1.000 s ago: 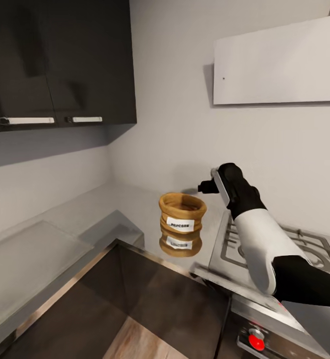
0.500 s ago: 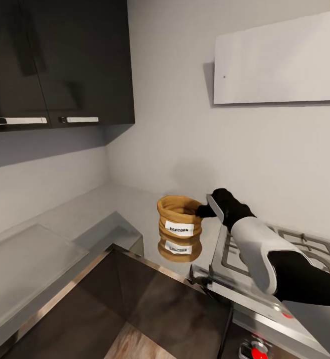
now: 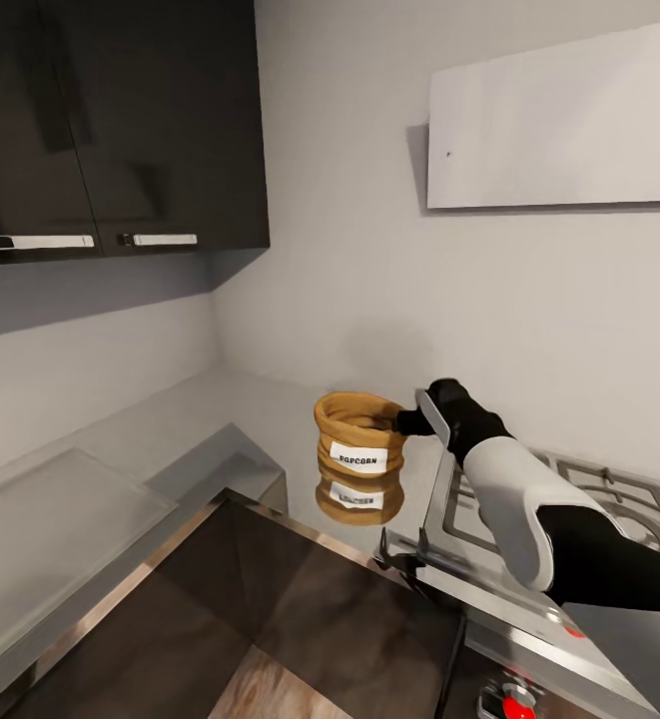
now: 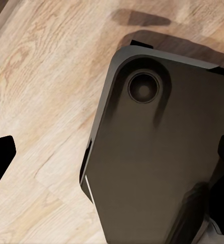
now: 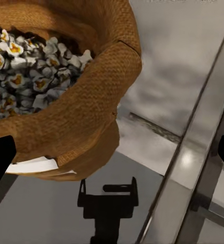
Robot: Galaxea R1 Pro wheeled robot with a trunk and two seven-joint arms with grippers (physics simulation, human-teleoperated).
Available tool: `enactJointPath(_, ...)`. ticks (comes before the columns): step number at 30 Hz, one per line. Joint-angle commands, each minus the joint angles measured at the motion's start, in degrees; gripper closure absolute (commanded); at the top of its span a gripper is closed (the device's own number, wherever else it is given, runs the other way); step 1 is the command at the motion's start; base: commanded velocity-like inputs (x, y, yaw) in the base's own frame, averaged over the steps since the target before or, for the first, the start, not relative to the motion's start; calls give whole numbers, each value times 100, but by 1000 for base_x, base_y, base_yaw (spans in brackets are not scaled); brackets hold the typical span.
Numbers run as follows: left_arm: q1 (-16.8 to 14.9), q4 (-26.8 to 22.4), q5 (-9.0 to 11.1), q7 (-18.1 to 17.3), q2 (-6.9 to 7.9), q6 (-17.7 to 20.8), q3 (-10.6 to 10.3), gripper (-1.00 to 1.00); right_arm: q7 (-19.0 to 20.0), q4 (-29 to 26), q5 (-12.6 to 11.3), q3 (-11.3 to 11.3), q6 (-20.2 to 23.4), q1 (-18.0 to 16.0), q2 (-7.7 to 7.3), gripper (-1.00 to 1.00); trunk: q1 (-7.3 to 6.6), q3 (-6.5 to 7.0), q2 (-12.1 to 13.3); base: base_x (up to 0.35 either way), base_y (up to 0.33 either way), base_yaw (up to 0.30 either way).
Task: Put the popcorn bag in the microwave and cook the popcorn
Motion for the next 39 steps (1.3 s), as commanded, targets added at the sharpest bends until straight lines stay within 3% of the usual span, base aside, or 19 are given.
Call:
enactJointPath(1,2,-12,14,9,-1,-8,6,-100,-6,-40,33,-36,56,-1,1,-100,1,-7,-5,0,0,0)
enactJointPath(17,1,-15,1,-7,-1,-1,3,-100,-17,-554,-39,-47,430,4,-53,-100,1,-7,-5,44,0,0)
enactJointPath(18,1,-16,-1,-4,-1,-2,5,-100,-16,-1337,-39,-47,426,4,-54,-100,1,-7,-5,43,0,0)
enactJointPath(39,1,-16,5,-44,-1,-2,6,-100,3,-1180,-83,-47,374,4,-27,-100,1,-7,-5,35,0,0)
